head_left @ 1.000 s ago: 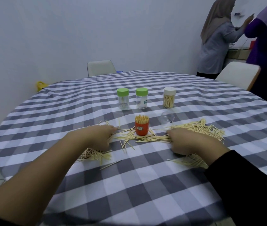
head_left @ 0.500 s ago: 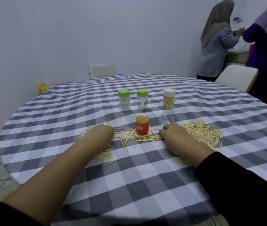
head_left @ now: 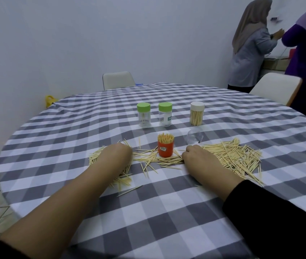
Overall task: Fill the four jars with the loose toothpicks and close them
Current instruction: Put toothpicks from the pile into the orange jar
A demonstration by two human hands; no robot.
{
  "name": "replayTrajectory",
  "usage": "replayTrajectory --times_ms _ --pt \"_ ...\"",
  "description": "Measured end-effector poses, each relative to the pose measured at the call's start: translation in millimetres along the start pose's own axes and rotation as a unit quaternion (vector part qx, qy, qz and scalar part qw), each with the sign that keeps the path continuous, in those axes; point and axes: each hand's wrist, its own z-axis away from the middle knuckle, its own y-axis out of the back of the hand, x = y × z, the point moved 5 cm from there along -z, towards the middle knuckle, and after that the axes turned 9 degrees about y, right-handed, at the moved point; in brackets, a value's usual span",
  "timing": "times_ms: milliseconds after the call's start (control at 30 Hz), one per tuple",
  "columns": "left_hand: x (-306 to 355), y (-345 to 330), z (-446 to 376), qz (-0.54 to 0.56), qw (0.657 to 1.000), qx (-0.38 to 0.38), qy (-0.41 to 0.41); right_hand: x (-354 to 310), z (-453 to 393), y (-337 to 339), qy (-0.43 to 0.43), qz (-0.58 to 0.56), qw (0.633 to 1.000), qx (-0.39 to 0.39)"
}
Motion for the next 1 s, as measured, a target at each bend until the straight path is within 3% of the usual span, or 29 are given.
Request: replayTrajectory --times_ms 133,267,333,433,700,800,1000 --pt "2 8 -3 0.079 0.996 0.045 -0.002 4 -1 2 -0.004 -0.001 1.0 0.004" --pt "-2 18 -11 0.286 0.954 0.081 0.033 16 -5 11 -0.075 -0.085 0.994 -0.002" --pt "-2 26 -14 0.389 0.916 0.089 0.041 23 -9 18 -0.114 -0.155 0.981 -0.016" --pt "-2 34 -18 0.509 0.854 0.101 0.05 33 -16 30 -0.155 -0.294 0.941 0.066" --pt "14 33 -32 0.728 0.67 0.114 0.09 38 -41 40 -0.189 -0.56 0.745 0.31" --pt "20 24 -32 0.779 0.608 0.126 0.088 30 -37 31 -0.175 -0.567 0.72 0.359" --pt "25 29 -32 0.852 0.505 0.123 0.064 25 -41 23 -0.151 -0.598 0.701 0.358"
